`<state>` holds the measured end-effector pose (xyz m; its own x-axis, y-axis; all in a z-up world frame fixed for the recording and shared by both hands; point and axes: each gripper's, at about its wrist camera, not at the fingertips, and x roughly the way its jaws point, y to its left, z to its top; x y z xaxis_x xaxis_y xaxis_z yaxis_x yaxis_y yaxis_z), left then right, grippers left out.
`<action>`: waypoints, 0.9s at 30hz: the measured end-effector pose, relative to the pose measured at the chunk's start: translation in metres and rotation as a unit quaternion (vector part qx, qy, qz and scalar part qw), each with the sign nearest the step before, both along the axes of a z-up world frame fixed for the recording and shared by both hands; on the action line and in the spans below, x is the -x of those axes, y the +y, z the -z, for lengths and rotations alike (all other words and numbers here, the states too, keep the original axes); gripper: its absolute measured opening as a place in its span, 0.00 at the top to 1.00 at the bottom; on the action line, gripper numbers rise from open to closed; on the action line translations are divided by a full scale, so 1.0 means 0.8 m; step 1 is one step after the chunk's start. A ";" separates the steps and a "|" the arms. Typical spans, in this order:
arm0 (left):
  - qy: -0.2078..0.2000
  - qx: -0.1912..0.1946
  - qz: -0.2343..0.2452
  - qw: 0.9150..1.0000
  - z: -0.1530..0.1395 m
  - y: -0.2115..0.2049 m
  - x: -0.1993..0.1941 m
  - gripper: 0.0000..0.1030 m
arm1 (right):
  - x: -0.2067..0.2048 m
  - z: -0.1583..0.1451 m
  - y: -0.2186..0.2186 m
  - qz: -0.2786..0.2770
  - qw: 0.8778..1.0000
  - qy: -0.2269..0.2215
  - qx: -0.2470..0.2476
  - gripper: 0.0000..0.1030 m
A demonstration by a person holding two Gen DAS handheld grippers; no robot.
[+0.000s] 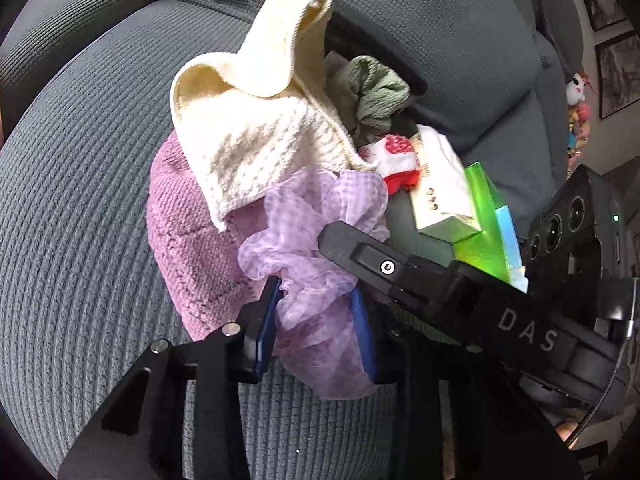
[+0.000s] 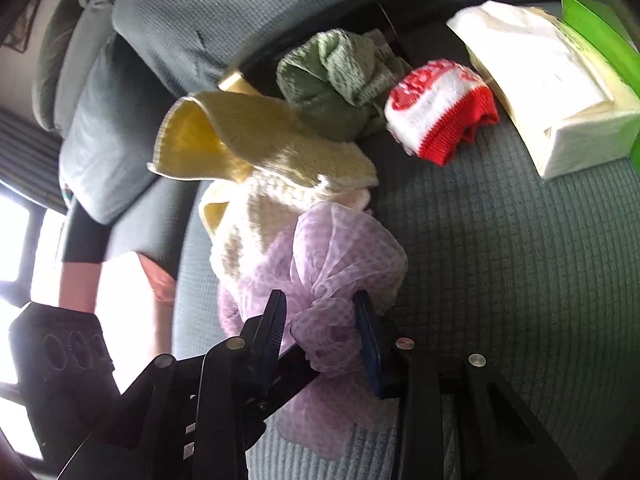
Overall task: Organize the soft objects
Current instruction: 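Lift the lilac bath puff with the right gripper and carry it over the green box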
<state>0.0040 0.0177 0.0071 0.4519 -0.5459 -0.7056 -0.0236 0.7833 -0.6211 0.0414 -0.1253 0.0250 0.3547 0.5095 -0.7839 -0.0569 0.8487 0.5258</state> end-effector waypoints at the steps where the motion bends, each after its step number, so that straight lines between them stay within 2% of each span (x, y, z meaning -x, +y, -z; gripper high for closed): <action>1: -0.006 0.004 0.001 1.000 -0.003 0.002 0.002 0.69 | 0.000 -0.002 0.000 -0.002 1.000 -0.003 -0.004 0.64; 7: -0.066 0.011 0.009 0.998 -0.031 0.002 0.017 0.69 | 0.011 -0.031 0.002 -0.020 0.998 -0.048 -0.030 0.64; 17: -0.163 -0.008 0.019 0.986 -0.069 -0.004 0.044 0.69 | 0.024 -0.065 0.011 -0.045 0.991 -0.117 -0.048 0.64; 27: -0.209 -0.013 0.020 0.978 -0.080 -0.010 0.043 0.69 | 0.034 -0.086 0.001 -0.063 0.983 -0.160 -0.066 0.64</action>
